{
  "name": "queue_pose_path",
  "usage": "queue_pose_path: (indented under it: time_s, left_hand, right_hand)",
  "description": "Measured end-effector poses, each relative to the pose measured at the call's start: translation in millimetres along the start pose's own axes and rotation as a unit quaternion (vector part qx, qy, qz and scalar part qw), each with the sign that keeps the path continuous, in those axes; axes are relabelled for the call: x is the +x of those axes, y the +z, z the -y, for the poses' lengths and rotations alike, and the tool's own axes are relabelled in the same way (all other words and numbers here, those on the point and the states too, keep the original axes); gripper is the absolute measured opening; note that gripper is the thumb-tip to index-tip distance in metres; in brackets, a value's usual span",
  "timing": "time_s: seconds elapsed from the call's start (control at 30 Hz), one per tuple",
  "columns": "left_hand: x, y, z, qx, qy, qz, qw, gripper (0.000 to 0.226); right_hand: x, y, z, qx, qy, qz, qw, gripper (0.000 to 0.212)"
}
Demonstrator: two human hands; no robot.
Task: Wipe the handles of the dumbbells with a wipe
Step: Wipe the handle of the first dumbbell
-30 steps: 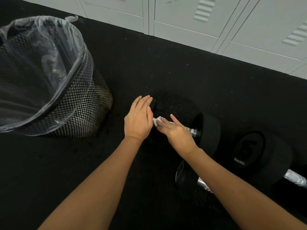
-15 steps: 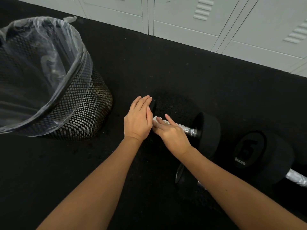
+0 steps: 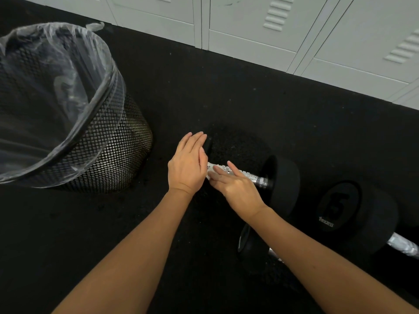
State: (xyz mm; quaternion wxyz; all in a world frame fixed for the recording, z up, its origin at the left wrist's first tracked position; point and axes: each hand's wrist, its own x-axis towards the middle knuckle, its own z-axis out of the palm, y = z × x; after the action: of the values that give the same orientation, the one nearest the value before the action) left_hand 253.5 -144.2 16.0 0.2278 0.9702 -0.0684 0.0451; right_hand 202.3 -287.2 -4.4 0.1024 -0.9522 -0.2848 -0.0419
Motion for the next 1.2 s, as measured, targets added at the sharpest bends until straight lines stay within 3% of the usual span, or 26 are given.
queue_pose_path:
  time_s: [0.13,0.27,0.33,0.43,0.57,0.7,0.9,1.0,1.07,1.2]
  left_hand:
    - [-1,0,-1,-0.004,0.001,-0.003,1.000,0.056]
    - [0,1,1,-0.003,-0.002,-0.002,1.000,0.055]
    - [0,1,0,-0.003,-0.001,-0.001,1.000,0.055]
    - [0,1,0,-0.006,0.000,-0.001,1.000,0.056]
    - [0,1,0,-0.008,-0.001,-0.001,1.000,0.055]
    - [0,1,0,-0.006,0.003,-0.001,1.000,0.055]
    - [-1,1,1,-0.008,0.006,-0.005,1.000,0.053]
    - [0,2,1,-0.009,0.006,-0.006,1.000,0.053]
    - [0,2,1,-0.009,0.006,-0.007,1.000,0.052]
    - [-1,1,1,-0.008,0.007,-0.004,1.000,0.053]
  right_hand:
    - [14,3,11,0.027,0.066,-0.018,0.997,0.054]
    - [4,3,7,0.029,0.011,0.010,0.999,0.049]
    - [7,3,5,0.041,0.027,0.011,0.999,0.048]
    - [18,2,6,0.125,0.106,-0.019,0.986,0.043]
    - [28,1,2,0.217,0.261,-0.043,0.940,0.033]
    - [50,-8,-10,0.237,0.396,0.028,0.887,0.029]
    - [45,-12,5,0.145,0.274,0.092,0.946,0.033]
    - [42,-13,-6,0.129,0.292,0.134,0.938,0.035]
    - [49,-13,-5,0.132,0.311,0.122,0.933,0.032]
    - [38,-8,15,0.122,0.247,0.089,0.957,0.035]
